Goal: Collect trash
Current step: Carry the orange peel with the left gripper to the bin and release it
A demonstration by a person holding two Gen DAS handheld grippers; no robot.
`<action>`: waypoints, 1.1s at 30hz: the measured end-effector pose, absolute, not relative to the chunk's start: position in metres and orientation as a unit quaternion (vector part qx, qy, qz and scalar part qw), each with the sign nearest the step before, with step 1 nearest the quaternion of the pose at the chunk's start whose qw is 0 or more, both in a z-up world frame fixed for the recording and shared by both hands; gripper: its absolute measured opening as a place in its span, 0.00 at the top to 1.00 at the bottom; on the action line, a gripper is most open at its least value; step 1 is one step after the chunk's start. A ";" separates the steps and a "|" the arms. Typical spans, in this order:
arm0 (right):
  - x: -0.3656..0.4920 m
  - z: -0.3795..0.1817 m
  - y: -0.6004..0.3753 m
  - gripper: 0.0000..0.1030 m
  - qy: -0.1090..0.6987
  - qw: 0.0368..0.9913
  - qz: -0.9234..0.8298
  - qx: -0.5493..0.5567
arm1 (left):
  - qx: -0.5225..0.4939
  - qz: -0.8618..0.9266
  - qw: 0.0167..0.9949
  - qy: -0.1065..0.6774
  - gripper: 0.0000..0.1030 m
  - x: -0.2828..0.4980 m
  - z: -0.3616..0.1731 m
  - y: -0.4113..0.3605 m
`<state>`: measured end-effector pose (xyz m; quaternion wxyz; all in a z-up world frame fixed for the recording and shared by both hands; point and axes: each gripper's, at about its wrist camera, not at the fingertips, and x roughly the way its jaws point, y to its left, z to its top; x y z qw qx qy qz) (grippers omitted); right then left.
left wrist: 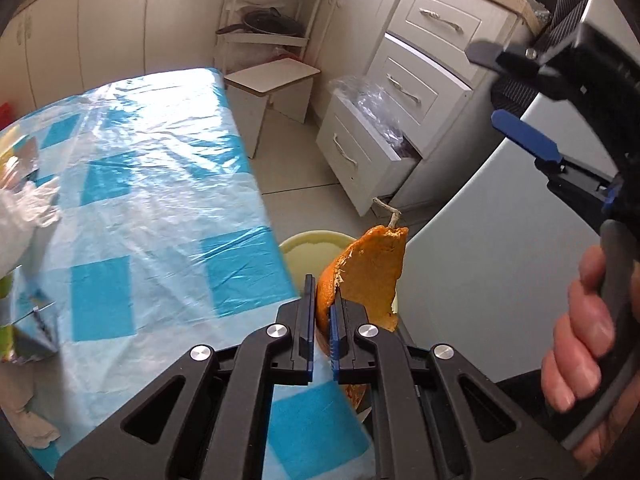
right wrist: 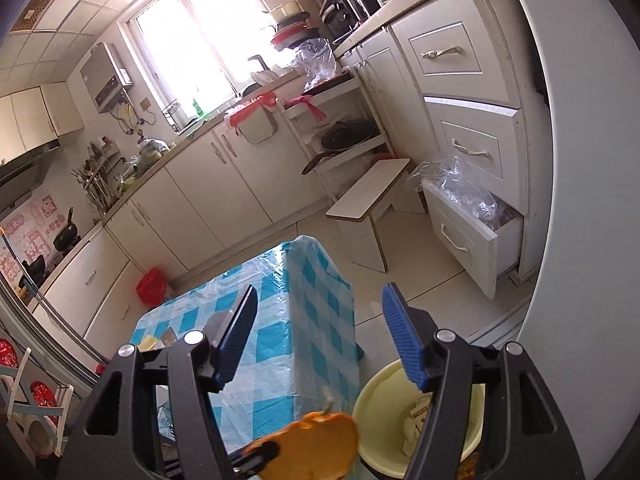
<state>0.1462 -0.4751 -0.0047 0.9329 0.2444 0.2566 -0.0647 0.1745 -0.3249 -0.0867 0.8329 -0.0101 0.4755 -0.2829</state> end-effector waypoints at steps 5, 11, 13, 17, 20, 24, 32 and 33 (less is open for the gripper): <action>0.150 -0.008 -0.479 0.39 0.258 0.929 -0.065 0.256 | 0.007 -0.281 0.822 0.496 0.85 0.193 -0.108 -0.365; 0.150 -0.011 -0.480 0.38 0.261 0.925 -0.073 0.266 | 0.000 -0.277 0.837 0.472 0.54 0.186 -0.092 -0.350; 0.151 -0.011 -0.475 0.36 0.264 0.926 -0.075 0.258 | -0.010 -0.276 0.839 0.469 0.53 0.185 -0.085 -0.338; 0.155 -0.014 -0.470 0.35 0.273 0.926 -0.080 0.249 | -0.031 -0.269 0.846 0.459 0.48 0.175 -0.069 -0.300; 0.160 -0.017 -0.468 0.35 0.281 0.924 -0.084 0.244 | -0.040 -0.255 0.856 0.448 0.45 0.163 -0.059 -0.265; 0.166 -0.020 -0.462 0.34 0.290 0.924 -0.085 0.233 | -0.040 -0.222 0.878 0.423 0.36 0.139 -0.043 -0.213; 0.177 -0.023 -0.430 0.31 0.315 0.929 -0.064 0.186 | -0.042 -0.143 0.908 0.391 0.24 0.100 -0.025 -0.127; 0.178 -0.024 -0.426 0.31 0.318 0.929 -0.062 0.179 | -0.050 -0.134 0.909 0.391 0.23 0.097 -0.024 -0.116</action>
